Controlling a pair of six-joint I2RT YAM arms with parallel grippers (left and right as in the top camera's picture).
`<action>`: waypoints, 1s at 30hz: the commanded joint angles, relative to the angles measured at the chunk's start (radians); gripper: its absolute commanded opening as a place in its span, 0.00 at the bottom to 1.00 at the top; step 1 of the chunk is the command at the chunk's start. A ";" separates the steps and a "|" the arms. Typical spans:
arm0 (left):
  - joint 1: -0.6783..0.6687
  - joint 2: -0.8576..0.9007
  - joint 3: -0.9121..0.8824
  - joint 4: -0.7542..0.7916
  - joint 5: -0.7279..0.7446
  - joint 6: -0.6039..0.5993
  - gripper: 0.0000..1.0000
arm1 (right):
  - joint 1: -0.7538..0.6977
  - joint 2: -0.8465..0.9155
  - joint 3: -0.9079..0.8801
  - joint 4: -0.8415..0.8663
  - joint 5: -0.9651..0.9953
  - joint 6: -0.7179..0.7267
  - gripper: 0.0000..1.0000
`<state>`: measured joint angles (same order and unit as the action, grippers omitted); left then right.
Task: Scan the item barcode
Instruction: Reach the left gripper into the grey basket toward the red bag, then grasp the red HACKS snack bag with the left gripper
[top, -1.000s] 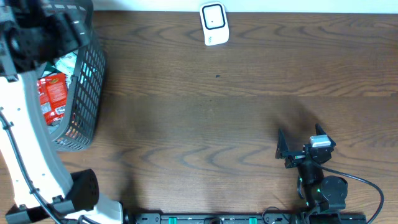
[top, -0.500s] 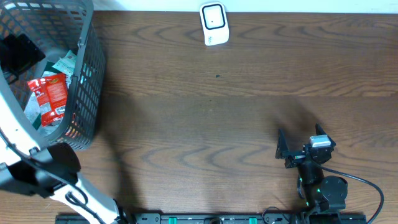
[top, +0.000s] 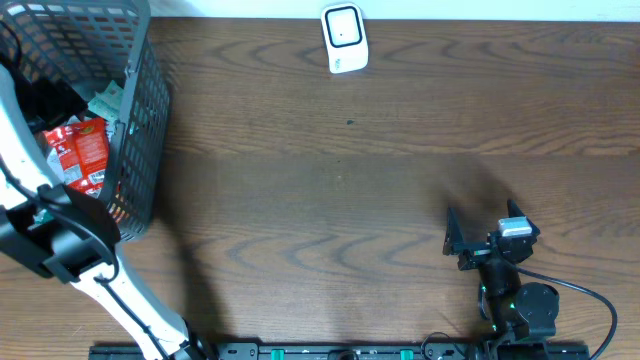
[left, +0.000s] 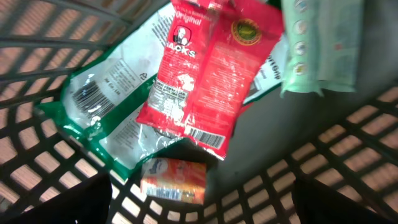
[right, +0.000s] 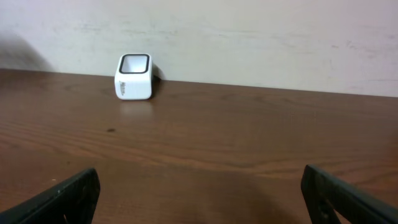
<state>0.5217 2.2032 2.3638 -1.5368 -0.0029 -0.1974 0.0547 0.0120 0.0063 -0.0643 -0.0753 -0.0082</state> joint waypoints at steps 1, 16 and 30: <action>0.000 0.056 -0.024 0.001 -0.010 0.027 0.93 | -0.011 -0.005 -0.001 -0.003 -0.005 -0.005 0.99; 0.000 0.114 -0.076 0.081 -0.010 0.040 0.93 | -0.011 -0.005 -0.001 -0.003 -0.005 -0.005 0.99; 0.000 0.114 -0.251 0.212 -0.010 0.040 0.93 | -0.011 -0.005 -0.001 -0.003 -0.005 -0.005 0.99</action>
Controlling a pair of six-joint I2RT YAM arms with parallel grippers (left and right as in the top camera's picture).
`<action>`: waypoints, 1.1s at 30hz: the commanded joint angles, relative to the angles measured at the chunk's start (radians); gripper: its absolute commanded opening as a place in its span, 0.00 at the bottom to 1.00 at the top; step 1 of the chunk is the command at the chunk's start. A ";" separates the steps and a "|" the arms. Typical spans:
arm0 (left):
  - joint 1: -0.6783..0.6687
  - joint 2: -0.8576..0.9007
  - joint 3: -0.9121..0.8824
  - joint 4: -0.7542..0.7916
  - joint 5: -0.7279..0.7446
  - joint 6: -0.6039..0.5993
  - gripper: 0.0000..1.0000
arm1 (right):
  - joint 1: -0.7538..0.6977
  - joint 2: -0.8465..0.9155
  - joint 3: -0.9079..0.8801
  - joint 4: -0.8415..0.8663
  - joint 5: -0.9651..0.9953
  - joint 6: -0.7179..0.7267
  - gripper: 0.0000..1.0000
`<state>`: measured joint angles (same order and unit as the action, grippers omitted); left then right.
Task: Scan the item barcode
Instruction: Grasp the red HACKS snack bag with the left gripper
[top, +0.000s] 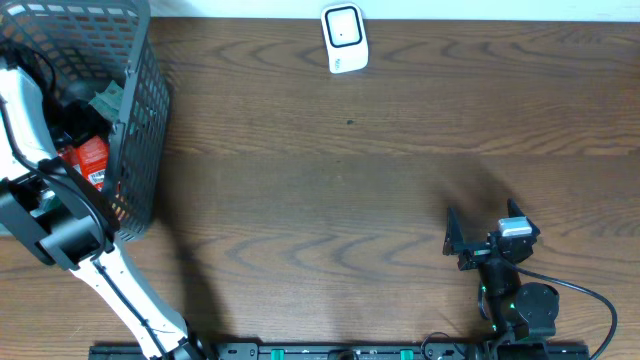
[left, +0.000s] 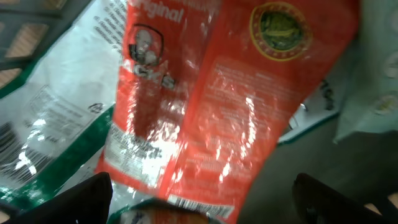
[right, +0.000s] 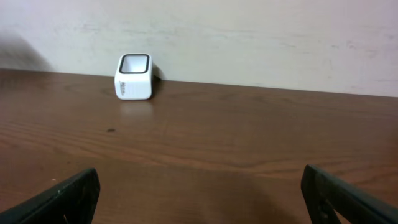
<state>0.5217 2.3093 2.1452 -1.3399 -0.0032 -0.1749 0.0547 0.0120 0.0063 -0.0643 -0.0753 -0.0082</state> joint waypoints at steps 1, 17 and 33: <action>0.000 0.008 -0.049 0.032 -0.009 0.018 0.93 | -0.011 -0.005 -0.001 -0.003 -0.005 -0.005 0.99; 0.000 -0.006 -0.163 0.123 -0.009 0.018 0.39 | -0.011 -0.005 -0.001 -0.004 -0.005 -0.005 0.99; 0.002 -0.441 -0.130 0.172 -0.017 0.024 0.07 | -0.011 -0.005 -0.001 -0.003 -0.005 -0.005 0.99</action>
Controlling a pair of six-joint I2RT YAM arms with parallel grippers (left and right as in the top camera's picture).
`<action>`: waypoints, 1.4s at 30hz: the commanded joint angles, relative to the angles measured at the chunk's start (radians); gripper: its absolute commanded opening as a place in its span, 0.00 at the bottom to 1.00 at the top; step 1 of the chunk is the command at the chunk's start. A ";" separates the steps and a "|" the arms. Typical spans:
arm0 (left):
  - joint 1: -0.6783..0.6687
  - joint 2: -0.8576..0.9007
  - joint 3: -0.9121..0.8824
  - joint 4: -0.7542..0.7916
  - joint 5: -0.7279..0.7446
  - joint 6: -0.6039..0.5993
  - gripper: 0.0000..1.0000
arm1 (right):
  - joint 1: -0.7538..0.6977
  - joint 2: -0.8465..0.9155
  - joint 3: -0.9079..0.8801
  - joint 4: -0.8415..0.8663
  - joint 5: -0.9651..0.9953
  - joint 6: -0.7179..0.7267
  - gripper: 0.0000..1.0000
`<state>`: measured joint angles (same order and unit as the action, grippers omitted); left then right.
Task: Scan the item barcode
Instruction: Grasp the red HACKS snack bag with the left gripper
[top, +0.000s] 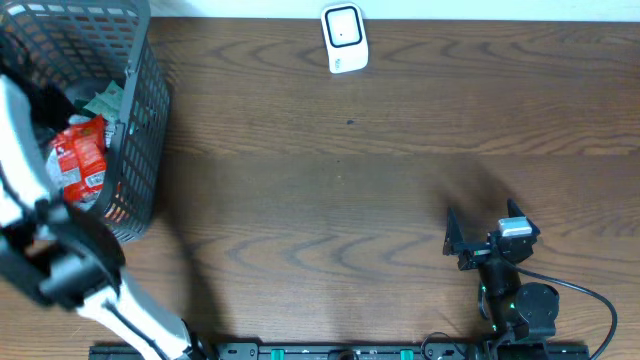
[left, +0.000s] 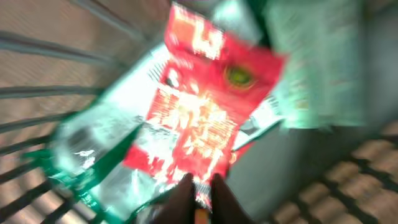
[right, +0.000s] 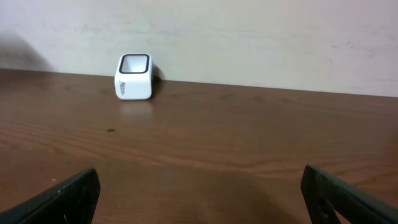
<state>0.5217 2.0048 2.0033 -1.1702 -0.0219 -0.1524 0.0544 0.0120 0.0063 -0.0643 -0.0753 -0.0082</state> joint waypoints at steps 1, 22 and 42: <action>0.002 -0.170 0.012 0.002 0.002 -0.002 0.08 | -0.011 -0.005 -0.001 -0.004 -0.005 -0.005 0.99; 0.001 -0.029 -0.175 0.058 0.002 0.072 0.79 | -0.011 -0.005 -0.001 -0.003 -0.005 -0.005 0.99; 0.003 0.268 -0.177 0.093 -0.028 0.127 0.77 | -0.011 -0.005 -0.001 -0.004 -0.005 -0.005 0.99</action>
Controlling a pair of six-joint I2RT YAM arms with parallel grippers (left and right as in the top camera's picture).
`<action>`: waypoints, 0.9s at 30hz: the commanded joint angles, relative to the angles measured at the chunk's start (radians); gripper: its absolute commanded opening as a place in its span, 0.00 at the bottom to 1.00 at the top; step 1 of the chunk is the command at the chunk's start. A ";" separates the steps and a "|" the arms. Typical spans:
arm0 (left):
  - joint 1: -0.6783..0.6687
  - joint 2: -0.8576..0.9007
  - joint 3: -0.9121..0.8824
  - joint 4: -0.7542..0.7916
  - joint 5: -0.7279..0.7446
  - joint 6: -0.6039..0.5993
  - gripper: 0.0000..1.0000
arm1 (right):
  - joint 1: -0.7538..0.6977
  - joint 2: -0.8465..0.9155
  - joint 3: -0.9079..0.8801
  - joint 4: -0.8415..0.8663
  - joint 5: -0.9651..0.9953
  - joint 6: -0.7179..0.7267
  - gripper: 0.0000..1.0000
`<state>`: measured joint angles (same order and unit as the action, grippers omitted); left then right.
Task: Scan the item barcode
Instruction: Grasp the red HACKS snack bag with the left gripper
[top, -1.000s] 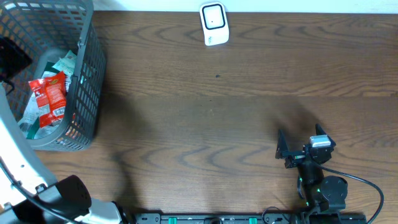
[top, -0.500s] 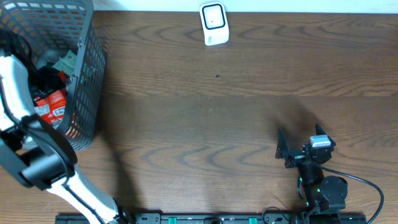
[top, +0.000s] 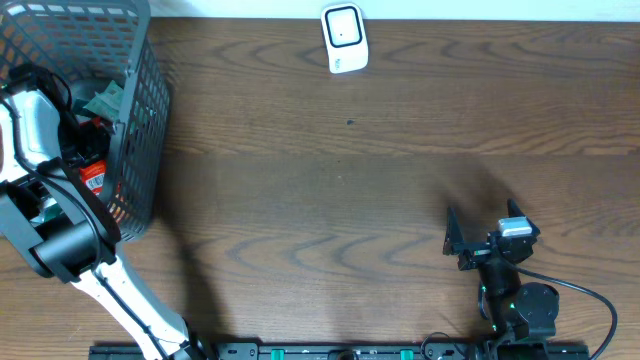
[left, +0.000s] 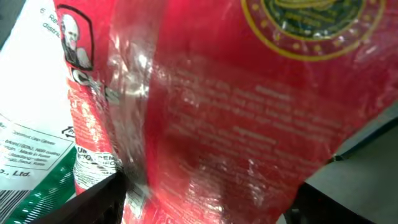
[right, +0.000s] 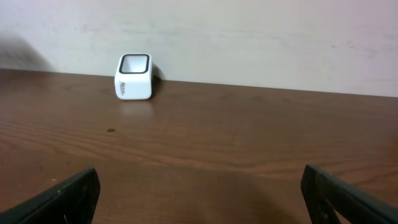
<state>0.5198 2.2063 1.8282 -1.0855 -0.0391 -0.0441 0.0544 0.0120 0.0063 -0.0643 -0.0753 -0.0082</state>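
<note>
A red snack packet (left: 236, 112) with a gold seal fills the left wrist view; it lies in the grey mesh basket (top: 140, 120) at the table's left. My left gripper (left: 205, 208) is open right over it, a dark finger at each lower corner and the packet's lower part between them. From overhead the left arm reaches down into the basket, and a bit of the red packet (top: 92, 175) shows beside it. The white scanner (top: 343, 38) stands at the far edge, also seen ahead as scanner (right: 133, 77). My right gripper (right: 202, 208) is open over bare wood.
A green and white packet (left: 31, 124) lies under the red one. A pale green pack (top: 105, 100) is also in the basket. The right arm (top: 500, 260) rests near the front right of the brown wooden table (top: 350, 180). A pale wall stands behind the scanner.
The left gripper's fingers were close together at the red packet's lower edge in a blurred, more distant view. Now they are wide apart and the packet fills the view. The right arm is unmoved.
My left gripper hung open over the basket's packets, with a small orange box below the red one. Then it was open and nearer the red packet. After that its fingers were together, farther off. Now it is open, close on the packet. The right arm stayed still.
</note>
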 joint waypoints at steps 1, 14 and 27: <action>0.005 0.067 -0.002 0.011 -0.010 0.018 0.66 | -0.011 -0.005 -0.001 -0.003 -0.005 -0.005 0.99; 0.006 0.023 0.034 -0.003 0.001 0.018 0.07 | -0.011 -0.005 -0.001 -0.003 -0.005 -0.005 0.99; 0.005 -0.428 0.044 0.042 -0.041 -0.066 0.07 | -0.011 -0.005 -0.001 -0.003 -0.005 -0.005 0.99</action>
<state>0.5255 1.9427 1.8572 -1.0435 -0.0597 -0.0555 0.0544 0.0120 0.0063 -0.0643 -0.0753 -0.0082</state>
